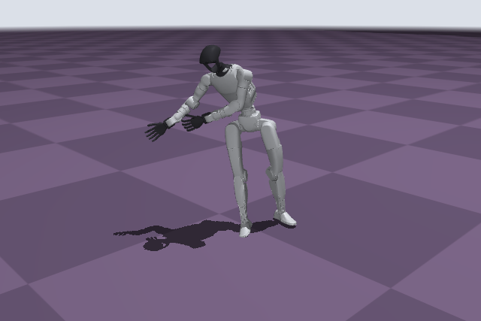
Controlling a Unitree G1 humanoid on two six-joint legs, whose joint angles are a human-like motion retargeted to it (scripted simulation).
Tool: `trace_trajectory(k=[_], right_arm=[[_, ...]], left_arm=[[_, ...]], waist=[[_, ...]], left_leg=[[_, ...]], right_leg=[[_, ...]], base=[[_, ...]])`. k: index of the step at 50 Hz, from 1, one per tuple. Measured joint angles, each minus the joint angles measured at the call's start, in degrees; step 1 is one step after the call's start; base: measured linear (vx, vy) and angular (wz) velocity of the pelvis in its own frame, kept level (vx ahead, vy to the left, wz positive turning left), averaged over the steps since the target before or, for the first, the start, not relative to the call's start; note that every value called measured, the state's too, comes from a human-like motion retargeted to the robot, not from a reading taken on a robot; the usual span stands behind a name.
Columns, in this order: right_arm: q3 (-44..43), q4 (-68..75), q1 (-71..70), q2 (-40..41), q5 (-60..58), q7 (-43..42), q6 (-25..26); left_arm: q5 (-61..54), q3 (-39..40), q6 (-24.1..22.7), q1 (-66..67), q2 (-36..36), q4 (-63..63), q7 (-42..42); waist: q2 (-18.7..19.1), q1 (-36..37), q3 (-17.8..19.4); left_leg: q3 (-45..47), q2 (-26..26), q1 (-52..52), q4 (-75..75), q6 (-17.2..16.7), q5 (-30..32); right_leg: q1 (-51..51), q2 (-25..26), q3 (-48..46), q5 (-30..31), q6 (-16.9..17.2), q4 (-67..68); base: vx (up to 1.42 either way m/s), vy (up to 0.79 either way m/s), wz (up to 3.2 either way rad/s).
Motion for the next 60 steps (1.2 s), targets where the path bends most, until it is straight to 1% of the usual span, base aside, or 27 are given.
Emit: trace_trajectory(k=[3,5,8,11,15,18,20,22,25,28,31,35,38,40,42,45,48,50,52,56,58,60], right_arm=[[-0.6,7.4,-4.4,-3.8,0.9,1.4,-0.5],[0.5,9.8,-5.6,-4.7,1.8,2.4,-0.8],[-0.2,9.8,-4.8,-2.0,1.1,1.7,-1.1],[1.0,5.0,0.6,4.8,-1.2,-0.4,-1.3],[5.5,-3.5,10.6,17.1,-3.5,-3.6,-1.3],[9.3,-9.4,17.1,24.5,-4.3,-4.1,-0.6],[11.4,-13.7,20.7,27.6,-4.7,-3.8,-0.3],[12.8,-18.5,23.5,28.6,-4.9,-3.2,-0.8],[12.9,-25.3,25.9,26.9,-4.5,-2.1,-2.2],[10.4,-29.2,26.0,21.9,-3.2,-1.6,-3.7],[5.8,-27.1,23.3,14.4,-2.4,-1.7,-4.1],[0.1,-13.0,14.1,3.9,-2.5,-1.9,-2.3],[-0.1,2.3,4.5,-3.1,-1.7,-0.2,-0.1],[1.4,9.0,0.3,-5.7,-0.5,1.0,0.8],[-0.9,13.7,-3.4,-6.0,-4.1,0.8,2.0],[4.0,13.2,-3.7,-5.4,-0.9,3.4,1.7],[4.0,7.9,-0.8,-0.6,-0.4,4.4,0.0],[3.1,1.9,4.1,5.3,-0.7,3.7,-1.6],[4.1,-3.6,9.1,11.6,-1.7,2.2,-2.5],[10.1,-13.0,17.1,22.4,-4.3,-1.0,-1.9],[13.9,-18.0,20.2,25.9,-4.8,-1.5,-1.2],[17.1,-23.8,22.5,27.4,-4.5,-1.2,-1.0]], left_arm=[[-3.2,-0.3,-0.2,-6.7,-7.6,10.2,1.5],[-4.6,-0.1,-0.9,-8.3,-10.1,13.4,1.3],[-2.1,1.8,-2.3,-5.4,-8.2,11.3,0.7],[1.6,2.8,-3.7,4.6,-1.0,4.3,0.0],[4.9,4.3,-5.4,21.3,12.9,-5.7,-0.1],[5.0,6.3,-6.2,31.6,23.1,-12.3,-0.9],[4.4,7.4,-6.4,36.6,28.9,-16.6,-2.2],[3.9,7.7,-6.5,39.3,33.1,-20.7,-3.4],[3.7,6.9,-6.3,39.4,35.4,-25.8,-4.0],[3.9,4.9,-5.0,35.1,31.3,-28.1,-3.3],[3.9,2.0,-2.3,27.0,20.9,-24.4,-2.5],[3.4,-1.2,0.7,12.9,3.4,-9.2,-1.1],[1.6,-2.3,1.1,2.2,-7.5,6.0,0.5],[0.5,-2.1,0.9,-2.3,-11.7,12.8,1.7],[3.1,0.1,1.3,-5.6,-12.9,17.5,2.7],[1.0,1.6,-0.9,-5.4,-13.3,18.5,3.0],[3.7,4.8,-3.4,1.1,-7.6,12.6,2.1],[6.4,5.7,-4.6,9.2,-0.9,5.9,1.8],[8.0,5.9,-5.6,17.6,6.6,-0.2,1.9],[8.6,7.3,-7.0,32.1,21.4,-10.3,2.0],[7.5,8.2,-7.3,37.9,27.7,-14.7,1.3],[5.9,9.4,-7.6,42.6,32.4,-19.2,0.2]], waist=[[-0.1,-0.6,0.0],[0.8,-0.6,0.0],[3.8,-0.5,0.0],[6.1,0.0,0.0],[7.8,1.2,0.0],[8.8,1.9,0.0],[9.4,2.1,0.0],[9.6,2.1,0.0],[9.4,1.7,0.0],[8.1,0.7,0.0],[6.9,-0.5,0.0],[4.9,-2.0,0.0],[3.1,-2.7,0.0],[2.3,-3.1,0.0],[2.4,-3.9,0.0],[3.8,-3.3,0.0],[6.8,-3.2,0.0],[8.1,-2.9,0.0],[9.1,-1.9,0.0],[10.7,0.1,0.0],[11.2,0.9,0.0],[11.4,1.4,0.0]], left_leg=[[0.3,-0.1,-0.2,-0.1,0.0,0.0],[0.7,-0.1,-0.3,-0.3,0.0,-0.1],[1.7,-0.1,0.2,-0.4,0.0,-0.4],[3.1,-0.1,0.8,0.0,0.3,-0.9],[5.2,-0.3,1.8,0.6,0.8,-1.5],[6.6,-0.4,2.4,0.8,0.7,-1.8],[7.2,-0.5,2.7,0.8,0.5,-1.8],[7.6,-0.6,2.9,0.6,0.4,-1.6],[7.6,-0.8,2.9,0.2,0.2,-1.2],[7.1,-0.9,2.6,-0.2,0.1,-0.7],[6.3,-0.9,2.0,-0.5,0.1,-0.4],[5.1,-0.8,0.9,-0.6,0.0,-0.1],[4.4,-0.9,0.0,-0.9,0.0,0.2],[4.2,-1.0,-0.2,-1.1,0.0,0.4],[4.0,-1.0,-0.2,-1.5,0.0,0.5],[4.1,-1.1,-0.5,-2.1,0.0,0.9],[4.3,-1.0,-0.5,-2.5,0.0,0.9],[4.4,-0.9,-0.3,-2.4,0.0,0.9],[4.7,-0.8,0.0,-2.4,0.0,0.8],[4.9,-0.8,-0.1,-2.5,0.0,0.8],[4.9,-0.9,-0.5,-2.6,0.0,0.9],[4.6,-1.1,-1.0,-2.8,-0.1,1.2]], right_leg=[[-0.3,0.0,-0.2,-0.7,0.0,0.0],[-0.5,0.1,0.0,-1.1,0.0,0.0],[-0.7,0.3,0.8,-1.5,0.0,0.0],[-0.8,0.7,2.1,-1.5,0.0,0.0],[-0.6,1.2,4.2,-1.3,0.0,0.0],[-0.6,1.6,5.6,-1.1,0.0,0.0],[-0.6,1.8,6.3,-0.9,0.0,0.0],[-0.7,1.9,6.6,-0.7,0.0,0.0],[-0.8,2.1,6.5,-0.3,0.0,0.0],[-0.9,2.0,5.9,0.1,0.0,0.0],[-1.2,1.8,4.8,0.6,0.0,0.0],[-1.8,1.6,3.3,1.0,0.0,0.0],[-2.4,1.5,2.4,1.3,0.0,0.0],[-2.5,1.5,2.0,1.4,0.0,0.0],[-2.5,1.5,1.8,1.3,0.0,0.0],[-3.0,1.7,1.8,1.3,0.0,0.0],[-3.3,1.9,2.2,1.2,0.0,0.0],[-3.2,2.1,2.5,1.0,0.0,0.0],[-3.0,2.2,2.8,0.9,0.0,0.0],[-3.2,2.3,3.1,0.8,0.0,0.0],[-3.5,2.2,3.0,0.8,0.0,0.0],[-3.9,2.1,2.8,0.9,0.0,0.0]], base=[[-0.02,0.01,0.00],[0.01,0.00,-0.12],[0.06,-0.02,-0.35],[0.07,-0.03,-0.48],[0.05,-0.01,-0.52],[0.04,0.00,-0.44],[0.03,0.00,-0.31],[0.01,0.00,-0.10],[0.00,0.00,0.00],[0.00,-0.01,0.15],[0.00,0.00,0.31],[-0.02,0.01,0.32],[-0.03,0.02,0.25],[0.00,0.00,0.00],[0.00,0.00,0.00],[0.04,-0.01,-0.02],[0.08,-0.04,-0.07],[0.08,-0.05,-0.10],[0.06,-0.05,-0.11],[0.00,0.00,0.00],[0.00,0.00,0.00],[-0.01,-0.01,0.10]])
